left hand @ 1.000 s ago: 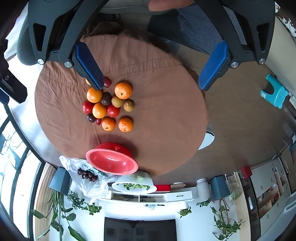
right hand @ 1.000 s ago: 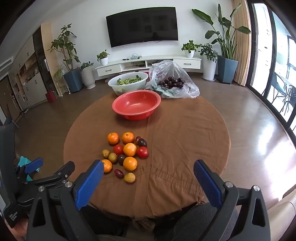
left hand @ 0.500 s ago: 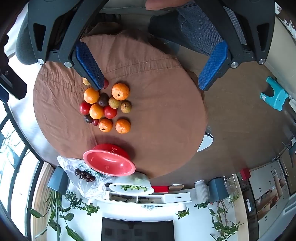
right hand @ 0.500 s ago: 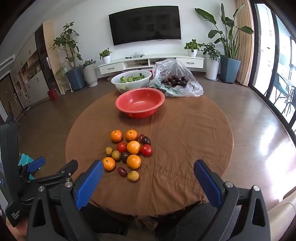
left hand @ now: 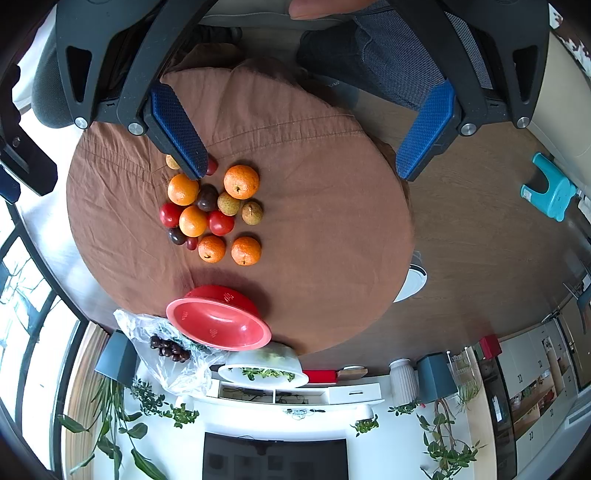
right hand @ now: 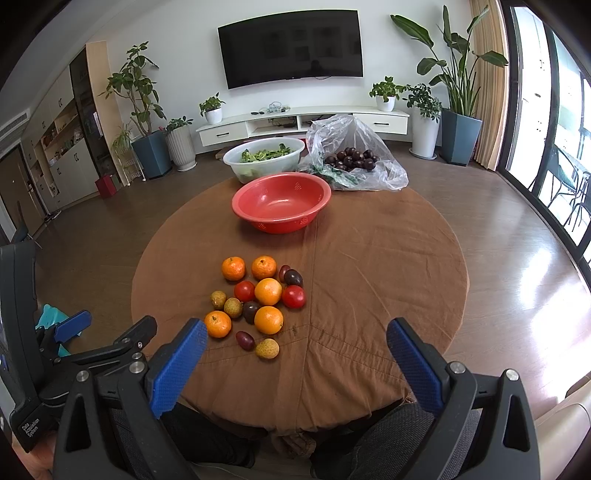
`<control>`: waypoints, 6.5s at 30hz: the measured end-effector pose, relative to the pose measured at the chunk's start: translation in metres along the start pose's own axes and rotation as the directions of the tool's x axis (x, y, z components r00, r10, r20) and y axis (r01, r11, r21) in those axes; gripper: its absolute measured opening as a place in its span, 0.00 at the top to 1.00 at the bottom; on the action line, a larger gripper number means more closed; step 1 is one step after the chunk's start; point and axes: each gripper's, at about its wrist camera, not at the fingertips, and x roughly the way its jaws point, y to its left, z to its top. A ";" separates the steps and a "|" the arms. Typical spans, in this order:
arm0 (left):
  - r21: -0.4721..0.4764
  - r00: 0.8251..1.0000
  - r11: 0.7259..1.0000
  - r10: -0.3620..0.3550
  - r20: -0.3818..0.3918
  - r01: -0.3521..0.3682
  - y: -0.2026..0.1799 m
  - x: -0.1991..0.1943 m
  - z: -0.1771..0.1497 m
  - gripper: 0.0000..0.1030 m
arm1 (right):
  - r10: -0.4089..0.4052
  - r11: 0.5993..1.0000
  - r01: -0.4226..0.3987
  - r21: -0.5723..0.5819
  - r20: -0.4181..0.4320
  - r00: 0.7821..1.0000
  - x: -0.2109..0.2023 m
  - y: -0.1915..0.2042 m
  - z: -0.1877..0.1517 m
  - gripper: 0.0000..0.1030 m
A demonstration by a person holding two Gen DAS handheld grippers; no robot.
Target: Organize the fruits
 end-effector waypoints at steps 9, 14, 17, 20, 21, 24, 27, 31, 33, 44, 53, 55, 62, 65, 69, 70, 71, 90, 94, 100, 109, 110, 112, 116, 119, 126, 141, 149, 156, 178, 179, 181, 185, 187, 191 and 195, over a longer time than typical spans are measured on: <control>-0.002 1.000 1.000 0.003 0.000 -0.003 -0.002 0.004 0.000 0.00 | 0.001 1.000 -0.001 -0.001 -0.001 1.000 0.000 0.001 -0.004 0.03; -0.002 1.000 1.000 0.003 -0.001 -0.003 -0.001 0.005 0.000 0.00 | 0.001 1.000 -0.001 0.001 0.000 1.000 -0.001 0.002 -0.002 0.03; -0.003 1.000 1.000 0.001 -0.001 -0.001 -0.001 0.005 0.000 0.00 | 0.002 1.000 -0.002 0.002 0.001 1.000 -0.003 0.002 -0.003 0.03; -0.003 1.000 1.000 0.001 0.000 -0.001 -0.001 0.005 0.000 0.00 | 0.001 1.000 -0.001 -0.001 -0.003 1.000 0.001 0.001 -0.002 0.03; -0.004 1.000 1.000 0.002 -0.001 -0.002 -0.001 0.005 0.000 0.00 | 0.000 1.000 0.000 -0.001 -0.003 1.000 0.001 0.001 -0.001 0.03; -0.004 1.000 1.000 0.002 -0.001 -0.002 0.000 0.005 0.000 0.00 | 0.001 1.000 -0.001 0.000 -0.002 1.000 0.001 0.001 -0.002 0.03; -0.003 1.000 1.000 0.002 -0.001 -0.002 0.000 0.005 0.000 0.00 | 0.001 1.000 -0.001 0.000 -0.004 1.000 0.001 0.001 -0.002 0.03; -0.003 1.000 1.000 0.003 -0.003 -0.003 0.000 0.006 -0.001 0.00 | 0.001 1.000 -0.001 0.000 -0.004 1.000 0.001 0.001 -0.002 0.03; -0.003 1.000 1.000 0.003 -0.003 -0.003 0.000 0.006 -0.002 0.00 | 0.002 1.000 -0.002 0.000 -0.004 1.000 0.001 0.001 -0.002 0.03; -0.003 1.000 1.000 0.002 -0.004 -0.002 0.000 0.007 -0.002 0.00 | 0.003 1.000 -0.003 0.000 -0.005 1.000 0.001 0.000 -0.002 0.03; -0.003 1.000 1.000 0.004 -0.006 -0.004 0.001 0.009 -0.004 0.00 | 0.004 1.000 -0.004 0.002 -0.007 1.000 0.001 0.000 -0.002 0.03; -0.003 1.000 1.000 0.004 -0.008 -0.004 0.001 0.011 -0.006 0.00 | 0.005 1.000 -0.005 0.002 -0.010 1.000 0.002 0.000 -0.002 0.03; -0.002 1.000 1.000 0.008 -0.015 -0.008 -0.001 0.016 -0.008 0.00 | 0.005 1.000 -0.005 0.002 -0.012 1.000 0.003 0.001 -0.003 0.03; -0.002 1.000 1.000 0.008 -0.022 -0.008 -0.001 0.020 -0.008 0.00 | 0.005 1.000 -0.005 0.003 -0.014 1.000 0.003 0.001 -0.003 0.03; -0.002 1.000 1.000 0.004 -0.031 -0.004 -0.001 0.024 -0.008 0.00 | 0.008 1.000 -0.008 0.005 -0.020 1.000 0.008 0.004 -0.013 0.03; -0.005 0.999 1.000 0.005 -0.032 -0.005 0.000 0.025 -0.008 0.00 | 0.008 1.000 -0.008 0.006 -0.022 1.000 0.007 0.004 -0.014 0.03; -0.008 0.999 1.000 0.004 -0.033 -0.004 0.001 0.026 -0.008 0.00 | 0.009 1.000 -0.008 0.008 -0.024 1.000 0.009 0.002 -0.015 0.03; 0.203 0.979 0.963 -0.151 -0.136 0.177 0.021 0.074 -0.002 0.00 | 0.092 0.994 -0.102 -0.041 -0.194 0.977 0.080 0.004 -0.036 0.16; 0.247 0.969 0.951 -0.139 -0.205 0.188 0.015 0.095 -0.001 0.00 | 0.111 0.991 -0.128 -0.051 -0.247 0.963 0.100 0.008 -0.041 0.25; 0.300 0.947 0.923 -0.156 -0.281 0.241 0.001 0.134 0.009 0.00 | 0.123 0.986 -0.151 -0.075 -0.296 0.947 0.121 0.012 -0.043 0.41; 0.419 0.890 0.797 -0.310 -0.334 0.434 -0.030 0.153 0.017 0.02 | 0.165 0.972 -0.211 -0.101 -0.343 0.925 0.142 0.014 -0.041 0.48; 0.431 0.889 0.788 -0.312 -0.335 0.439 -0.034 0.154 0.018 0.05 | 0.170 0.971 -0.217 -0.100 -0.347 0.922 0.144 0.013 -0.041 0.48; 0.444 0.883 0.774 -0.321 -0.342 0.453 -0.040 0.157 0.017 0.22 | 0.178 0.969 -0.225 -0.100 -0.352 0.919 0.145 0.011 -0.040 0.48; 0.423 0.863 0.766 -0.339 -0.374 0.484 -0.044 0.170 0.020 0.44 | 0.189 0.964 -0.243 -0.111 -0.359 0.914 0.145 0.007 -0.039 0.50; 0.418 0.851 0.755 -0.355 -0.388 0.505 -0.047 0.175 0.020 0.56 | 0.200 0.960 -0.256 -0.113 -0.363 0.910 0.145 0.004 -0.039 0.50; 0.412 0.831 0.735 -0.383 -0.405 0.539 -0.051 0.178 0.019 0.64 | 0.207 0.953 -0.271 -0.133 -0.367 0.907 0.150 0.006 -0.039 0.50; 0.321 0.799 0.747 -0.454 -0.393 0.583 -0.029 0.177 0.019 0.66 | 0.188 0.947 -0.271 -0.175 -0.381 0.905 0.156 0.019 -0.036 0.50; 0.293 0.804 0.761 -0.473 -0.361 0.579 -0.016 0.172 0.022 0.66 | 0.187 0.937 -0.282 -0.206 -0.386 0.903 0.158 0.027 -0.036 0.66; 0.287 0.801 0.759 -0.483 -0.353 0.584 -0.011 0.167 0.020 0.66 | 0.157 0.933 -0.266 -0.242 -0.389 0.908 0.163 0.034 -0.035 0.70; 0.299 0.857 0.804 -0.490 -0.159 0.515 0.004 0.163 0.159 0.66 | 0.276 0.949 -0.293 -0.120 -0.139 0.951 0.149 -0.043 0.105 0.70; 0.304 0.859 0.804 -0.488 -0.154 0.511 0.000 0.168 0.172 0.66 | 0.288 0.944 -0.304 -0.127 -0.131 0.949 0.154 -0.041 0.115 0.70; 0.325 0.869 0.807 -0.471 -0.151 0.494 -0.012 0.183 0.200 0.66 | 0.303 0.934 -0.320 -0.159 -0.123 0.945 0.177 -0.038 0.145 0.70; 0.368 0.874 0.793 -0.447 -0.189 0.485 -0.045 0.226 0.241 0.66 | 0.289 0.923 -0.323 -0.210 -0.179 0.940 0.228 -0.032 0.182 0.70; 0.375 0.876 0.792 -0.426 -0.224 0.481 -0.056 0.251 0.253 0.66 | 0.263 0.920 -0.315 -0.232 -0.230 0.937 0.257 -0.031 0.194 0.70; 0.344 0.865 0.804 -0.385 -0.321 0.485 -0.071 0.294 0.263 0.66 | 0.250 0.916 -0.332 -0.226 -0.326 0.912 0.293 -0.031 0.204 0.70; 0.413 0.875 0.785 -0.328 -0.357 0.463 -0.087 0.304 0.264 0.66 | 0.231 0.920 -0.334 -0.207 -0.402 0.886 0.310 -0.031 0.205 0.70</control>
